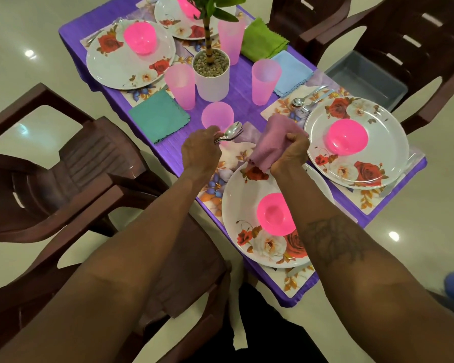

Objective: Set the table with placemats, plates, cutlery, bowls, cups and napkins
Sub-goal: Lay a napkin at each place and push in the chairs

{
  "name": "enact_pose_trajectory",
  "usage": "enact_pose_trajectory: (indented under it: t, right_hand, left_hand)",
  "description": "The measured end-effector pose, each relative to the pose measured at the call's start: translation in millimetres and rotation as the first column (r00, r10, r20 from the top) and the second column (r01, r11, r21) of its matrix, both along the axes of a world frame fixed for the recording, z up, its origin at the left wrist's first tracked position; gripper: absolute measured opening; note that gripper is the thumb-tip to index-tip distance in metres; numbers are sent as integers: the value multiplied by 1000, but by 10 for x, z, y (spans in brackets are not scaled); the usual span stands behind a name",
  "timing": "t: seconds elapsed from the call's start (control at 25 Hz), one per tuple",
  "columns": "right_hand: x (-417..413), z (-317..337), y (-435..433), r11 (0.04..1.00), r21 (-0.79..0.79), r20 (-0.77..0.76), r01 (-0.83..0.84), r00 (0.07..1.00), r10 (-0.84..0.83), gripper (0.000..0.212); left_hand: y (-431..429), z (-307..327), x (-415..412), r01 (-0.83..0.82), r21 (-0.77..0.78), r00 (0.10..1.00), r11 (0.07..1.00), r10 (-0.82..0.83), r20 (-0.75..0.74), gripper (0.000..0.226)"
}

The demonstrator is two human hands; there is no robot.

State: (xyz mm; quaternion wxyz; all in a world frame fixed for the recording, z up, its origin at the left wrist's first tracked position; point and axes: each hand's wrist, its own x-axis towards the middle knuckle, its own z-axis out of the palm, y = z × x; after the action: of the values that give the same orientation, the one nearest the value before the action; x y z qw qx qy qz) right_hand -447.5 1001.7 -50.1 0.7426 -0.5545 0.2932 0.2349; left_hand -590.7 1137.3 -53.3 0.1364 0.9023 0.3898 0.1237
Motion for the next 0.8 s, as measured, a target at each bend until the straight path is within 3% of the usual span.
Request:
enact_pose_trajectory:
  t: [0.24,0.4,0.52,0.72,0.8]
  right_hand:
    - [54,-36,-162,994,51,-27,-95,995,96,20]
    - [-12,-44,-312,992,-56,-118,117,985,-123,10]
    - [-73,-69,-347,985,-38,-124,169,977,-173,13]
    - [-223,-59,-328,994,101,-122,52,992,-40,15]
    - [-318,-44,-302,995,61,-112,79,991,-72,16]
  left_hand:
    - [-74,64,531,182,-69,983,981,-184,-14,35]
    - [-98,48,697,260,-54,961,964,-264,-80,36]
    - [-129,22,689,269,-81,958,960,-275,-77,43]
    - [-177,5,541,274,-66,962,960,-274,12,66]
    - [-163,3,435,235,-78,970,969,-229,77,65]
